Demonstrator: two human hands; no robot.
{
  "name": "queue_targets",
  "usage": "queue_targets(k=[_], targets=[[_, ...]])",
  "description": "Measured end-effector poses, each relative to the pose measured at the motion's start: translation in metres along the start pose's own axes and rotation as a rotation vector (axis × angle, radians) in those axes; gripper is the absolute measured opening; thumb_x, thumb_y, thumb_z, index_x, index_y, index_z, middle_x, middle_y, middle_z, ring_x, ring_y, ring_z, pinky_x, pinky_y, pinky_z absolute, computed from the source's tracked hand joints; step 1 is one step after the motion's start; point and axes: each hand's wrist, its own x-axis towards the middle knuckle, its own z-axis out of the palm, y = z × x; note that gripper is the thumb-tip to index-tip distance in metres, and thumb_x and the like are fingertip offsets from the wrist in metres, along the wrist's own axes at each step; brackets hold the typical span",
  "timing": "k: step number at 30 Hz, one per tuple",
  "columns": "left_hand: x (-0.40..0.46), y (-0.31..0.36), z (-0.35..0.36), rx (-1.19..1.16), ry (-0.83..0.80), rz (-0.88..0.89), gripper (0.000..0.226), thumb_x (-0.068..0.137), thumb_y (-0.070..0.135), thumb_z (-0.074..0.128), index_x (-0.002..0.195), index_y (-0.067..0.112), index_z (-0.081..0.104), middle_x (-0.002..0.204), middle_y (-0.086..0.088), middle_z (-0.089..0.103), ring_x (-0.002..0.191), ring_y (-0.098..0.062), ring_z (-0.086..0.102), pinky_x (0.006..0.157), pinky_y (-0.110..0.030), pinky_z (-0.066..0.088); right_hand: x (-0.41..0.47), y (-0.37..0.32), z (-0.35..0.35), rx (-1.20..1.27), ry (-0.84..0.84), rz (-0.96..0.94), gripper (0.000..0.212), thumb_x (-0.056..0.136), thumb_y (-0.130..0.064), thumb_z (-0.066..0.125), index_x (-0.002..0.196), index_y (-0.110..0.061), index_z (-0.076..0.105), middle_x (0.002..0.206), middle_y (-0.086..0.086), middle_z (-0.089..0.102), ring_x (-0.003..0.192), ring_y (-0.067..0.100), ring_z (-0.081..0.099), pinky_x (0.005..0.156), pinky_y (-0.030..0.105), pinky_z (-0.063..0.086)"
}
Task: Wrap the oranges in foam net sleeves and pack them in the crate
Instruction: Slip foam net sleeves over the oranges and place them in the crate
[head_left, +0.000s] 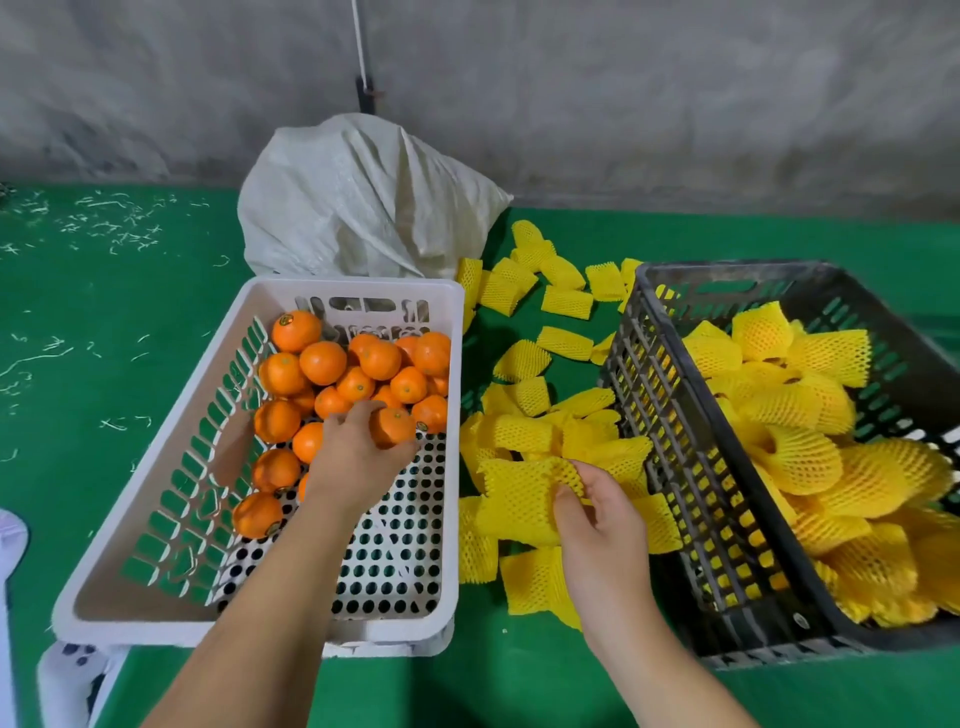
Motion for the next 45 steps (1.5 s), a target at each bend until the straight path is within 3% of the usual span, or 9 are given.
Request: queue_targets(k=[5,9,17,23,30,34,39,42,45], targets=[[-0.076,0.040,-0.013,-0.843,-0.058,0.070,0.044,0.081,0.051,0.081,0.121,0.054,0.064,0.117,0.010,0.071,0.092,-0.021,0.076,0.074,-0.031,0.062,0.005,-0.012,0.003,-0.004,0.052,-0.048,0.017,0.101,-0.028,0.059,0.114,-0.039,0.064,0.096,-0.018,0.068,0.083,-0.002,0.062,0.075,0.019,0.051],[-0.107,0.059,0.014,-1.256,-0.425,0.051,0.059,0.074,0.038,0.085,0.130,0.032,0.068,0.127,-0.011,0.068,0.081,-0.032,0.069,0.071,-0.035,0.059,0.016,-0.030,0.013,-0.125,0.139,-0.204,0.009,0.097,-0.023,0.068,0.103,-0.030,0.065,0.092,-0.012,0.067,0.086,0.001,0.062,0.072,0.014,0.047],[-0.113,0.045,0.004,-1.151,-0.794,0.126,0.088,0.063,0.044,0.098,0.140,0.020,0.063,0.117,-0.013,0.071,0.076,-0.032,0.066,0.067,-0.030,0.058,0.010,-0.030,0.018,-0.247,0.142,-0.251,0.028,0.087,-0.037,0.079,0.086,-0.025,0.053,0.080,-0.006,0.055,0.076,0.002,0.051,0.062,0.017,0.040],[-0.122,0.049,0.017,-1.107,-0.620,0.149,0.077,0.073,0.046,0.089,0.137,0.013,0.062,0.096,-0.021,0.071,0.064,-0.025,0.065,0.058,-0.026,0.053,0.003,-0.032,0.003,-0.194,-0.003,-0.149,0.010,0.094,-0.019,0.071,0.101,-0.027,0.072,0.103,-0.014,0.069,0.100,0.003,0.062,0.091,0.030,0.051],[-0.126,0.047,0.035,-1.014,-0.272,0.290,0.053,0.079,0.031,0.082,0.118,0.045,0.047,0.110,-0.006,0.063,0.097,-0.024,0.066,0.088,-0.051,0.062,-0.035,-0.028,0.001,-0.257,-0.024,-0.421,0.015,0.092,-0.013,0.073,0.098,-0.027,0.075,0.100,-0.019,0.066,0.100,0.006,0.065,0.086,0.033,0.056],[-0.126,0.045,0.035,-1.096,-0.286,0.259,0.082,0.084,0.023,0.071,0.139,0.061,0.026,0.097,0.011,0.073,0.100,-0.019,0.071,0.090,-0.033,0.060,-0.048,-0.024,0.012,-0.309,-0.048,-0.576,0.013,0.094,-0.013,0.072,0.103,-0.022,0.074,0.105,-0.020,0.063,0.102,0.005,0.064,0.083,0.025,0.055],[-0.128,0.041,0.030,-1.082,-0.429,0.298,0.086,0.084,0.011,0.067,0.154,0.043,0.029,0.133,-0.019,0.062,0.121,-0.029,0.068,0.104,-0.051,0.056,-0.036,-0.032,0.008,-0.262,-0.038,-0.473,0.017,0.097,-0.008,0.065,0.105,-0.022,0.071,0.107,-0.017,0.060,0.103,0.008,0.062,0.087,0.039,0.057],[-0.132,0.039,0.036,-0.893,-0.373,0.372,0.072,0.092,0.013,0.073,0.151,0.032,0.035,0.109,-0.027,0.065,0.090,-0.035,0.067,0.086,-0.068,0.055,-0.034,-0.037,0.001,-0.346,-0.004,-0.501,0.024,0.096,-0.001,0.060,0.106,-0.021,0.070,0.109,-0.012,0.061,0.106,0.008,0.060,0.091,0.041,0.054],[-0.134,0.036,0.038,-0.772,-0.197,0.424,0.068,0.085,0.029,0.086,0.141,0.035,0.046,0.103,-0.007,0.068,0.068,-0.027,0.059,0.060,-0.050,0.053,-0.038,-0.046,-0.001,-0.487,-0.007,-0.596,0.025,0.096,-0.001,0.059,0.109,-0.020,0.070,0.111,-0.010,0.061,0.106,0.011,0.058,0.089,0.038,0.053]])
